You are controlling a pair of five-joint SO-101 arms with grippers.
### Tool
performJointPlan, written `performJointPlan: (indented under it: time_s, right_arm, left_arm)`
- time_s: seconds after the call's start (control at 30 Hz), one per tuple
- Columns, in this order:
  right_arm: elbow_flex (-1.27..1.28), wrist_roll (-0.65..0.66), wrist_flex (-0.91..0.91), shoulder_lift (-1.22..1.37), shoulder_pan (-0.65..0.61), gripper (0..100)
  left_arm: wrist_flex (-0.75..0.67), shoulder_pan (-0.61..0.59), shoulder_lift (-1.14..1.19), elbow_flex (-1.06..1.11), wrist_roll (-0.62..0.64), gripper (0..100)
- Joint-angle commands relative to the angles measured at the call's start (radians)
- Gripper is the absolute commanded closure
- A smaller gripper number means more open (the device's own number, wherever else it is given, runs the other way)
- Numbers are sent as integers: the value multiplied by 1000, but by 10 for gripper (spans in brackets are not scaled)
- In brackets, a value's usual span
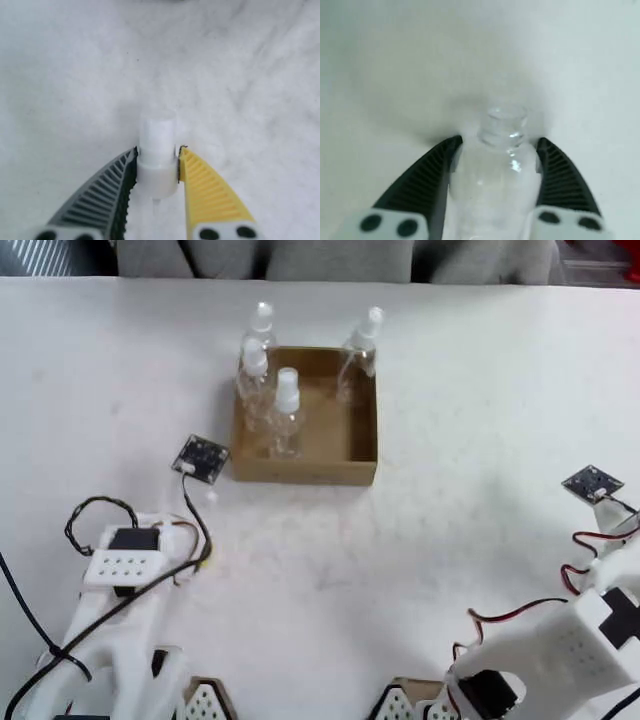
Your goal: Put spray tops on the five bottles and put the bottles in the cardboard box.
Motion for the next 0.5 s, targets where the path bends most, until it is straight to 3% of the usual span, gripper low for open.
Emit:
performJointPlan:
  time_s: [0.0,0.1,0.17,0.47]
  right_arm:
    - [-15,8,-10,2,10,944]
    - [-17,-12,-5,-1,12,983]
    - [-28,-92,-5,-12,12,982]
    - [-63,-776,-2,-203,8,981]
  left_arm:
    - [-9,5,-30,-6,-9,950]
    - [-9,5,-30,-6,-9,950]
    - [-9,5,-30,-6,-9,950]
    - [-9,5,-30,-6,-9,950]
